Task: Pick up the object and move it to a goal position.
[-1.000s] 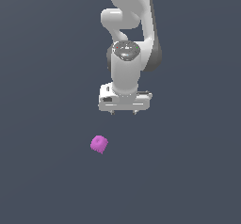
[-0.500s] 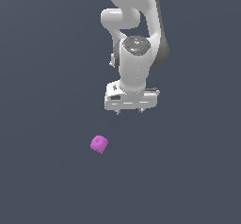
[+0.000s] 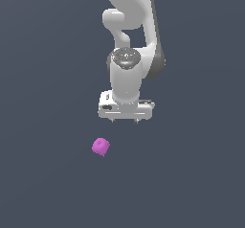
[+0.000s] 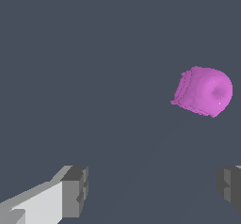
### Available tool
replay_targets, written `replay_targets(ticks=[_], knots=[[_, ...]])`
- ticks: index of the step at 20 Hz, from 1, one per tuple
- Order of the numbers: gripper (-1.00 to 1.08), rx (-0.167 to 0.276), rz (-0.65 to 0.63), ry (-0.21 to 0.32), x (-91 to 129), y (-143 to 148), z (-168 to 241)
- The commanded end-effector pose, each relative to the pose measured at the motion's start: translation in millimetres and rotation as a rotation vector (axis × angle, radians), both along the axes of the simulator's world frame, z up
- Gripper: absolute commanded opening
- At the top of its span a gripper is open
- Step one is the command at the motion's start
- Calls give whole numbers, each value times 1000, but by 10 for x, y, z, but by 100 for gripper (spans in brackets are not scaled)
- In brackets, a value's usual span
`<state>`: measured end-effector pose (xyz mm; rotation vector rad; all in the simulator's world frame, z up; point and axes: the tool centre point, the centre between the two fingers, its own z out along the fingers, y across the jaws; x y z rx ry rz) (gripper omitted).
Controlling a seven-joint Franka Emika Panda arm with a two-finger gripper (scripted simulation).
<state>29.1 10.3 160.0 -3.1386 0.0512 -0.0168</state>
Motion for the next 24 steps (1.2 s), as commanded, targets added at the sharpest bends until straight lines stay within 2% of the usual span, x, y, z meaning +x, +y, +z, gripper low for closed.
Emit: replay_targets(ticks=[1,7,13,19,24], knots=[[100,2,-50,2,100,-137,-79],[100,5,-199,7,371,-562,-336],[100,3,-310,10,536,-899,-552],[100,0,-368,11,609,-1082,-673],[100,0,-376,12,614,-1110,-692]])
